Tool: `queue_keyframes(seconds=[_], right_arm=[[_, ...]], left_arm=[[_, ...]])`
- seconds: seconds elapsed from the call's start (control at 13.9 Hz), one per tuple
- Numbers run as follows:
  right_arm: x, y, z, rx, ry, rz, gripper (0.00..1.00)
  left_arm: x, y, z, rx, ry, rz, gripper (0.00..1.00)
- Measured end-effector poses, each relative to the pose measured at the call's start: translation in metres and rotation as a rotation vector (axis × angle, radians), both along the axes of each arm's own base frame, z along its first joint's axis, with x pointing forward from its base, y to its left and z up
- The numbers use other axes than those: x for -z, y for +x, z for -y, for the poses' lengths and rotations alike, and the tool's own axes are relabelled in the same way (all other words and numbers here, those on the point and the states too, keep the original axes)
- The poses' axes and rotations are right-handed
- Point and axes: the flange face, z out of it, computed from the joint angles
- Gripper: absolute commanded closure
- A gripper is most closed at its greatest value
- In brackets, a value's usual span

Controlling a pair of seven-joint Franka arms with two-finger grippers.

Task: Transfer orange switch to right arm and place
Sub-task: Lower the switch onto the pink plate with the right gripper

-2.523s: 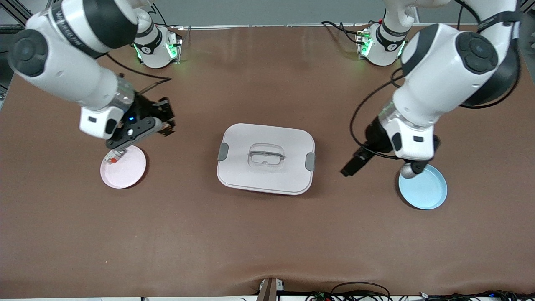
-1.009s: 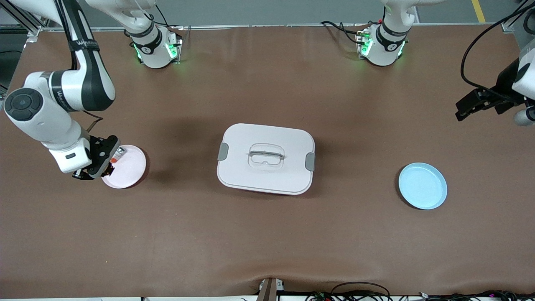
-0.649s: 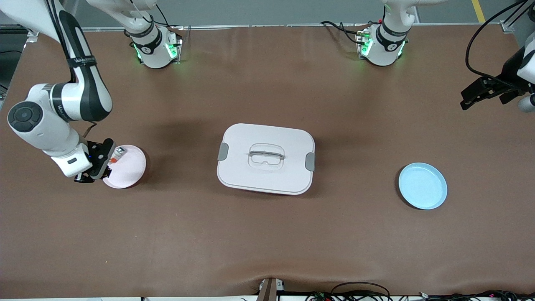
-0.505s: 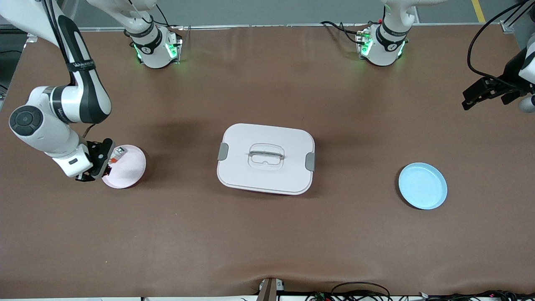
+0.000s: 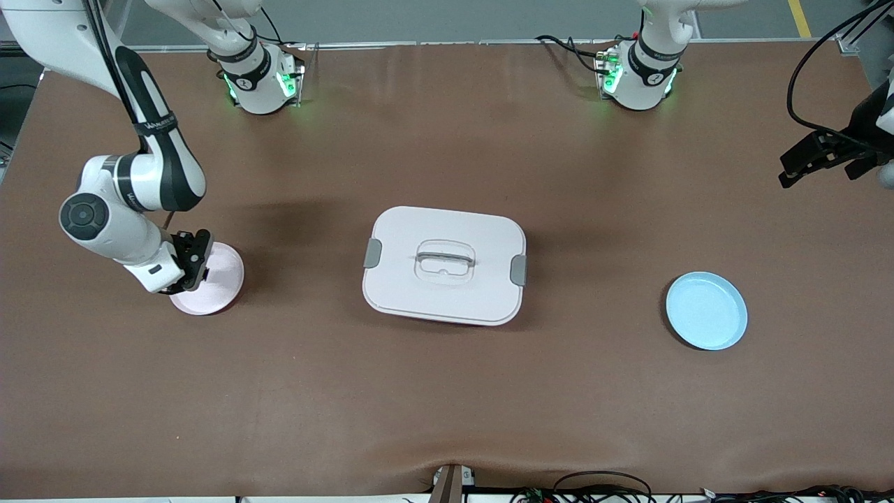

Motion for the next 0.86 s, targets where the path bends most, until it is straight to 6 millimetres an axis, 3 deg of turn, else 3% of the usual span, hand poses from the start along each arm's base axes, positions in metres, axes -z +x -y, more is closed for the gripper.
queue_keyframes(seconds=[0.86], right_arm=[[0.05,-0.006,-0.004,-0.012,0.018,-0.002,1.0]], left_arm=[[0.001,0.001,0.002,0.068,0.003,0.004,0.0]])
